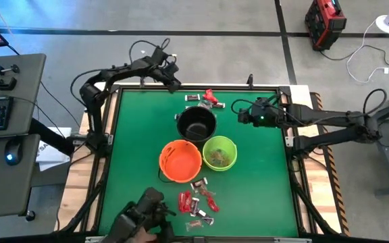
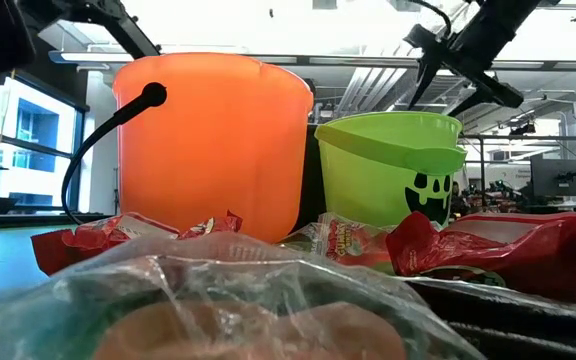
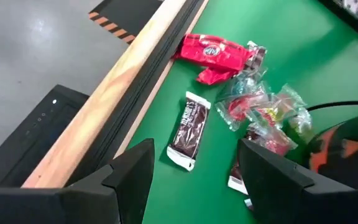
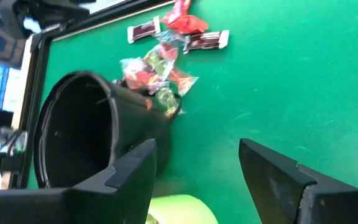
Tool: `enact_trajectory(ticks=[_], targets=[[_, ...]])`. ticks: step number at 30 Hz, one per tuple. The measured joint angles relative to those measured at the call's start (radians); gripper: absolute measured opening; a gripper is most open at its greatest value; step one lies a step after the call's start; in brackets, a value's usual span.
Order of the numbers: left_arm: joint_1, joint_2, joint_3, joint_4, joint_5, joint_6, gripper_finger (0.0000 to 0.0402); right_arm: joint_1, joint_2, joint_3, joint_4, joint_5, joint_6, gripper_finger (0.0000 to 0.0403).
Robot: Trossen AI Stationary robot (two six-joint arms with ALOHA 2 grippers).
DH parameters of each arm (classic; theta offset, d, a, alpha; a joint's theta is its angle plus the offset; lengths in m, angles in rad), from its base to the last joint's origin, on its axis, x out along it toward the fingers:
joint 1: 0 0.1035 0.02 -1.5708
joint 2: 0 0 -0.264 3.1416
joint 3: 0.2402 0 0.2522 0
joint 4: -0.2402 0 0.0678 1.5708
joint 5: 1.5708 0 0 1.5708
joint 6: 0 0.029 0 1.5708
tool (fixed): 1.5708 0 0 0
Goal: Sort candy by brand, put in halloween buckets
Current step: Put the orange gummy into the green bucket
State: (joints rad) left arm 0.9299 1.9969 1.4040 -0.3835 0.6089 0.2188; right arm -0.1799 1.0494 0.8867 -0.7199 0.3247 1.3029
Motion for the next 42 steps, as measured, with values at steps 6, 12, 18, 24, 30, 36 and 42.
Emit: enact_trajectory(ticks=[6, 12, 18, 24, 30, 36, 42], targets=[[-0.017, 0.020, 0.000, 0.004, 0.062, 0.031, 0.0220, -0.037, 0.017, 0.000, -0.001, -0.005, 0.002, 0.0220], [-0.025, 0.017, -0.035, 0.023, 0.121, 0.045, 0.0220, -0.043, 0.067, 0.000, 0.002, -0.041, 0.006, 0.0220], [-0.035, 0.019, -0.122, 0.076, 0.119, -0.065, 0.0220, -0.043, 0.137, 0.000, 0.008, -0.135, -0.001, 0.0220], [-0.077, 0.019, -0.138, 0.079, 0.090, -0.085, 0.0220, -0.043, 0.165, 0.000, 0.041, -0.189, -0.026, 0.0220], [-0.130, 0.019, -0.139, 0.095, -0.065, -0.109, 0.0220, -0.043, 0.163, 0.000, 0.063, -0.188, -0.022, 0.0220], [-0.138, 0.019, -0.139, 0.098, -0.057, -0.130, 0.0220, -0.043, 0.163, 0.000, 0.107, -0.187, -0.020, 0.0220], [-0.154, 0.019, -0.139, 0.098, -0.012, -0.117, 0.0220, -0.043, 0.163, 0.000, 0.148, -0.186, -0.020, 0.0220]])
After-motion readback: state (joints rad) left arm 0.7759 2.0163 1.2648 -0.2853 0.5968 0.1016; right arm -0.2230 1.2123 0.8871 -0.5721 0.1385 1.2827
